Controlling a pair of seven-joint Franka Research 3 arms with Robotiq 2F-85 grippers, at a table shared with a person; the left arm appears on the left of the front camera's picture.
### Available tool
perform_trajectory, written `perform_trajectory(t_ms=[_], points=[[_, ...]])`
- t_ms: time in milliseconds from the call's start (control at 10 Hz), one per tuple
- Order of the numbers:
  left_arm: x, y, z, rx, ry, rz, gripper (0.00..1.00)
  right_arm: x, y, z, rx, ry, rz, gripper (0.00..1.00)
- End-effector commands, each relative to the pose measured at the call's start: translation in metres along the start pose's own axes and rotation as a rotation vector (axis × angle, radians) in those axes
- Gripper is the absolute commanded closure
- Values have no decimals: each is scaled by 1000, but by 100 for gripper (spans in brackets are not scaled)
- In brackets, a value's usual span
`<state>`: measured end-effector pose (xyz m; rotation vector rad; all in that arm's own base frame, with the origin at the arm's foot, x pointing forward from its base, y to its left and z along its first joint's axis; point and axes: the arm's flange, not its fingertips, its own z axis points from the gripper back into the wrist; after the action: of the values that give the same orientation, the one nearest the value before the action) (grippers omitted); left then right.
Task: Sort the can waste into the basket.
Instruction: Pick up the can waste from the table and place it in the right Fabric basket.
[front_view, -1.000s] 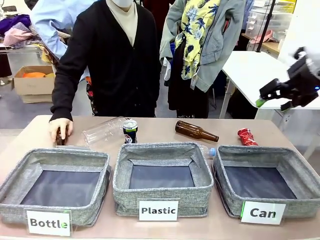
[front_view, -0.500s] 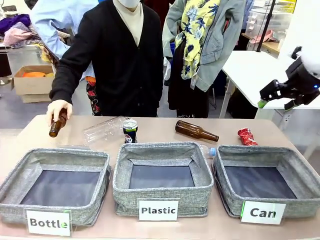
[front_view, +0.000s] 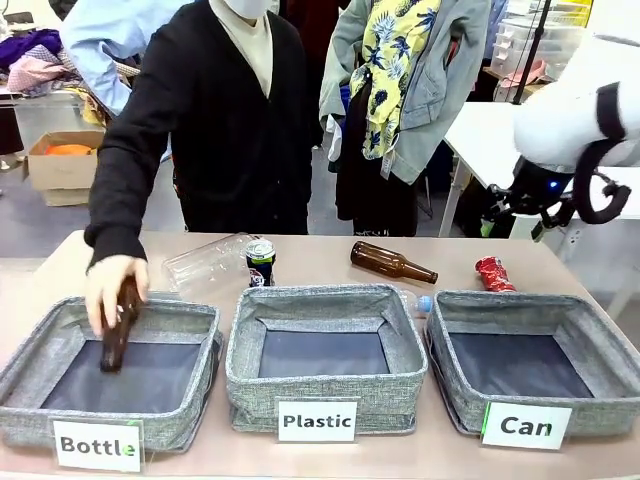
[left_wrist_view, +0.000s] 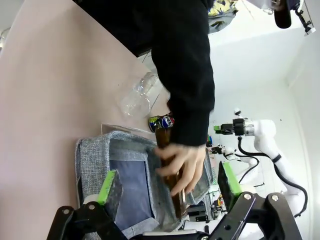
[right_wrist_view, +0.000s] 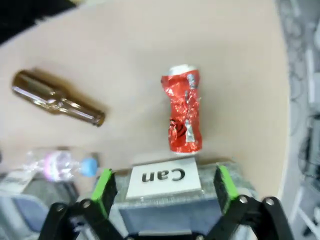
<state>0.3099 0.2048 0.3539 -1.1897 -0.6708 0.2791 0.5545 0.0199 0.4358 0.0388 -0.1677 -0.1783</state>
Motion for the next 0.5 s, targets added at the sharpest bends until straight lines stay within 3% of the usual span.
perform_trajectory(t_ms=[0,100,200,400], points=[[0,0,0,0,0,0,0,22,5,-14,-21,102,-51,0],[18,-44,50,11,-146,-50,0,24,2,-32,-25,157,-45,0],[32,-73,88,-18,-205,-50,0,32,0,-46,-29,197,-55,0],[41,-92,139,-56,-200,44,0,45,-3,-74,-37,234,-96,0]])
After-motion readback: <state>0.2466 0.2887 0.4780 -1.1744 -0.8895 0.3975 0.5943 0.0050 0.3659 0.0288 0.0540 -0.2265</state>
